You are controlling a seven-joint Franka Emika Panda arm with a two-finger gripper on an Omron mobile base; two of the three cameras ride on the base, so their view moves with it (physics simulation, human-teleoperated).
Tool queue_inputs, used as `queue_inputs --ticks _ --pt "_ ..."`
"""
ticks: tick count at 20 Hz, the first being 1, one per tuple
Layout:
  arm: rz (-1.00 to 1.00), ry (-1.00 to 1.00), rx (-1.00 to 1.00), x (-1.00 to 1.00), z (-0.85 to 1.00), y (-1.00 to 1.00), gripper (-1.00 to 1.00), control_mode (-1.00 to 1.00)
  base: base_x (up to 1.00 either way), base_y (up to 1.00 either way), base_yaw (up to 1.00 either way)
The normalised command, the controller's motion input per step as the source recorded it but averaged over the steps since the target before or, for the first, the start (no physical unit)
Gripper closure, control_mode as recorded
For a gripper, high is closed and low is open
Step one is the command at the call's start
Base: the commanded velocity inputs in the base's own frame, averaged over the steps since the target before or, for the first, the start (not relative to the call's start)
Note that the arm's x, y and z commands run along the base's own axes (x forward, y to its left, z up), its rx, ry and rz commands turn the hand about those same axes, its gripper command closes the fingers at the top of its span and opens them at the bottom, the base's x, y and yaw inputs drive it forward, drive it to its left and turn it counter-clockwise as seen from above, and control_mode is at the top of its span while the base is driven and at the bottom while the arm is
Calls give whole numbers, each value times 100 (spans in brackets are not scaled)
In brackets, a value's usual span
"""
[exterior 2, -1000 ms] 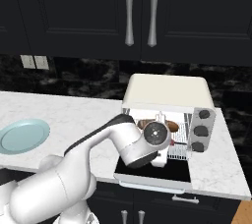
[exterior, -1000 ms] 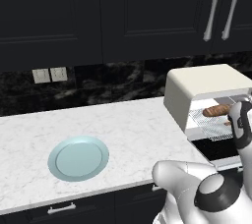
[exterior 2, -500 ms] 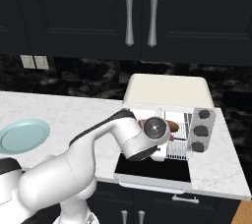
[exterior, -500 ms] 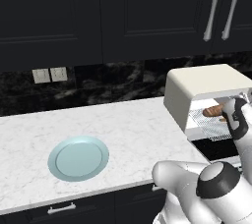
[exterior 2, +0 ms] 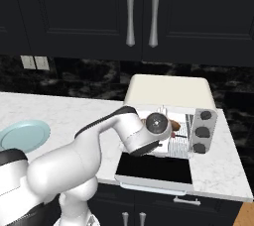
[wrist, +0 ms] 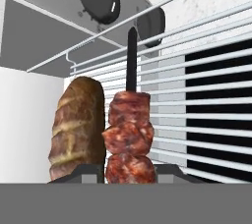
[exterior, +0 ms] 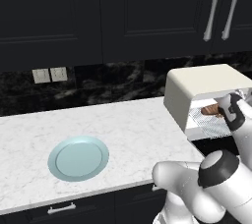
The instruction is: Pick up the kebab skewer and baguette bread, and place them inside the toaster oven. Close the toaster oven door and start by setting the timer.
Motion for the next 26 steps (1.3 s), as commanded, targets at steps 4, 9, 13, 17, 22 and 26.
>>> queue_inputs --ticks 4,9,13,17,22,26 --pt "0 0 0 12 0 0 100 -100 0 0 0" --pt "0 5 0 0 0 0 100 -100 0 0 0" --pt "0 6 0 0 0 0 -100 -100 0 0 0" --pt "0 0 0 0 0 0 -100 -100 0 0 0" --pt "0 0 0 -1 0 0 -100 -100 0 0 0" --pt "0 0 0 -13 0 0 -100 -100 0 0 0"
